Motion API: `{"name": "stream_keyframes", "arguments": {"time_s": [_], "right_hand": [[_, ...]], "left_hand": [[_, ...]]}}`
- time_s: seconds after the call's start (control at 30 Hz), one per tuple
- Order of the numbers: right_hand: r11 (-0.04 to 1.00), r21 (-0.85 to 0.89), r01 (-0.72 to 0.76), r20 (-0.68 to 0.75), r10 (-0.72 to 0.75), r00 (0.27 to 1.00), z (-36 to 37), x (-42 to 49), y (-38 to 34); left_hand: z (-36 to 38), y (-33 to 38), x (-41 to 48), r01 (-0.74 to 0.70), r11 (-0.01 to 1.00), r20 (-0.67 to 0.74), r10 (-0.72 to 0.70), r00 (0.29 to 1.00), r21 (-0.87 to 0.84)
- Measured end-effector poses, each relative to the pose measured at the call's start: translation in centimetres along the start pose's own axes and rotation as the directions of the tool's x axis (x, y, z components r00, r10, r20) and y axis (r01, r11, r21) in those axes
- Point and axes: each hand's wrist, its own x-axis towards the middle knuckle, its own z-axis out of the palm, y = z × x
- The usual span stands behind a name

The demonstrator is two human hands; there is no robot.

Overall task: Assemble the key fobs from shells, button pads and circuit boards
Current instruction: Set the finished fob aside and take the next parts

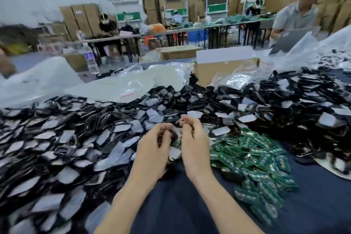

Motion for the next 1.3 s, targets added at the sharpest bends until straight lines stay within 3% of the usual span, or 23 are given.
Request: {"name": "stream_keyframes", "arguments": {"time_s": [0.17, 0.43, 0.67, 0.83, 1.3], "right_hand": [[0.999, 0.032, -0.014, 0.007, 0.013, 1.0, 0.6, 0.7, -2.4], [0.999, -0.049, 0.023, 0.008, -0.023, 1.0, 2.5, 3.0, -2.2], [0.992, -0.104, 0.066, 0.199, -0.044, 0.979, 7.8, 3.9, -3.4], [0.962, -0.251, 0.105, 0.357, -0.009, 0.934, 10.5, 5.4, -3.7], [0.869, -0.413, 0.272, 0.525, -0.017, 0.851, 18.6, 6.1, -4.4]], "left_hand": [[-2.9, -3.7, 1.7, 0.047, 0.976, -0.032, -0.041, 0.999, 0.213], [-5.1, -5.9, 5.3, 0.12, 0.933, -0.028, -0.118, 0.993, 0.339], [-9.2, -7.8, 6.7, 0.179, 0.865, -0.064, -0.169, 0.984, 0.468], [-13.9, -9.8, 8.2, 0.24, 0.797, -0.126, -0.204, 0.971, 0.554], [-23.1, -13.5, 13.8, 0.356, 0.664, -0.244, -0.259, 0.934, 0.658]]}}
